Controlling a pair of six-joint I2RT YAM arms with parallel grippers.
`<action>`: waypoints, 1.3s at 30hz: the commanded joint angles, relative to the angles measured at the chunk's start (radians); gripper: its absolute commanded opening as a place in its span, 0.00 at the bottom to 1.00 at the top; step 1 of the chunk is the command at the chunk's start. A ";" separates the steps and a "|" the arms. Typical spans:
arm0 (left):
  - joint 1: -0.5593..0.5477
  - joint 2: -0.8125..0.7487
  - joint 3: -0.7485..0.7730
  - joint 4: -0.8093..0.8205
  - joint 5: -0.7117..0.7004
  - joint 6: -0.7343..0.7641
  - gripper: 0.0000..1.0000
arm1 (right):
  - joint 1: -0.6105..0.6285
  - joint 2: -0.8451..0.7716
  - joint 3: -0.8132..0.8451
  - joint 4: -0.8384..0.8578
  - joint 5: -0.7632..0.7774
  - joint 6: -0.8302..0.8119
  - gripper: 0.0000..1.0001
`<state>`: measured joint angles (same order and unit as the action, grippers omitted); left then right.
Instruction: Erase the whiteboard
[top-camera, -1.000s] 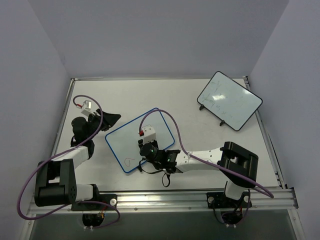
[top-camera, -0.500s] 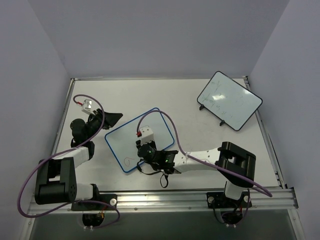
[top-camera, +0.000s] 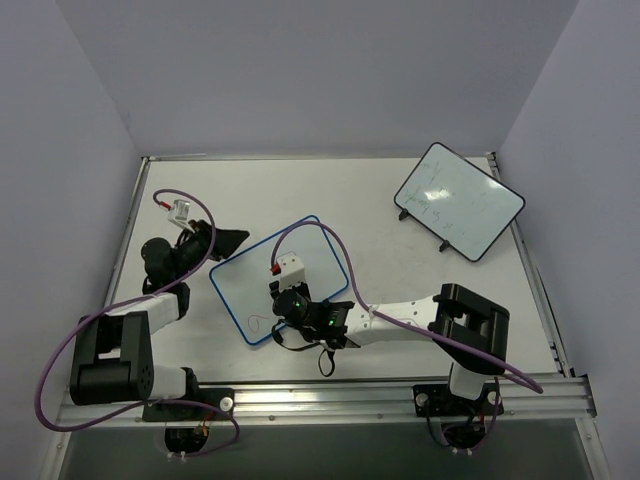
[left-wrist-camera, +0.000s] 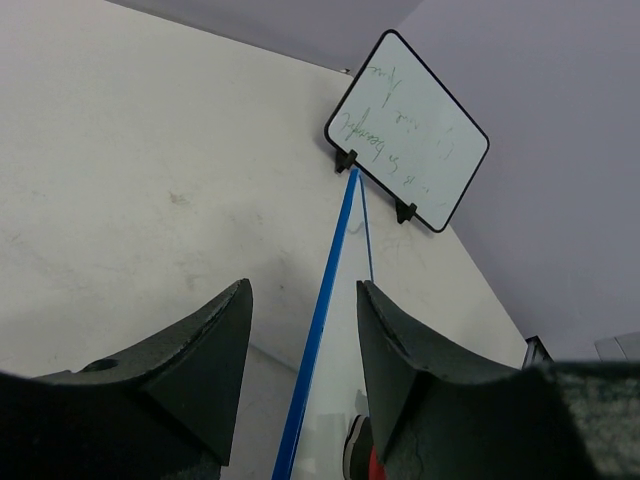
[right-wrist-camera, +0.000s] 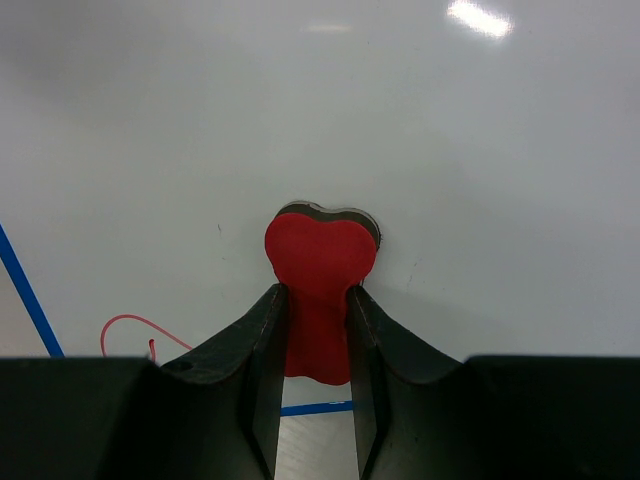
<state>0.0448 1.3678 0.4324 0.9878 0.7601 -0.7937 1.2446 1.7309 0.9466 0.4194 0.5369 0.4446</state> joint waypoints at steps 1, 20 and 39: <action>-0.009 0.024 0.000 0.115 0.053 0.019 0.55 | 0.006 0.001 0.000 0.009 0.012 0.003 0.00; -0.080 -0.006 0.019 0.000 0.087 0.131 0.50 | 0.006 0.018 0.021 -0.002 0.028 -0.006 0.00; -0.092 -0.208 0.046 -0.400 -0.191 0.341 0.46 | 0.007 0.028 0.038 -0.005 0.029 -0.010 0.00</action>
<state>-0.0437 1.2362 0.4412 0.7155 0.6964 -0.5350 1.2453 1.7329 0.9489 0.4194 0.5461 0.4408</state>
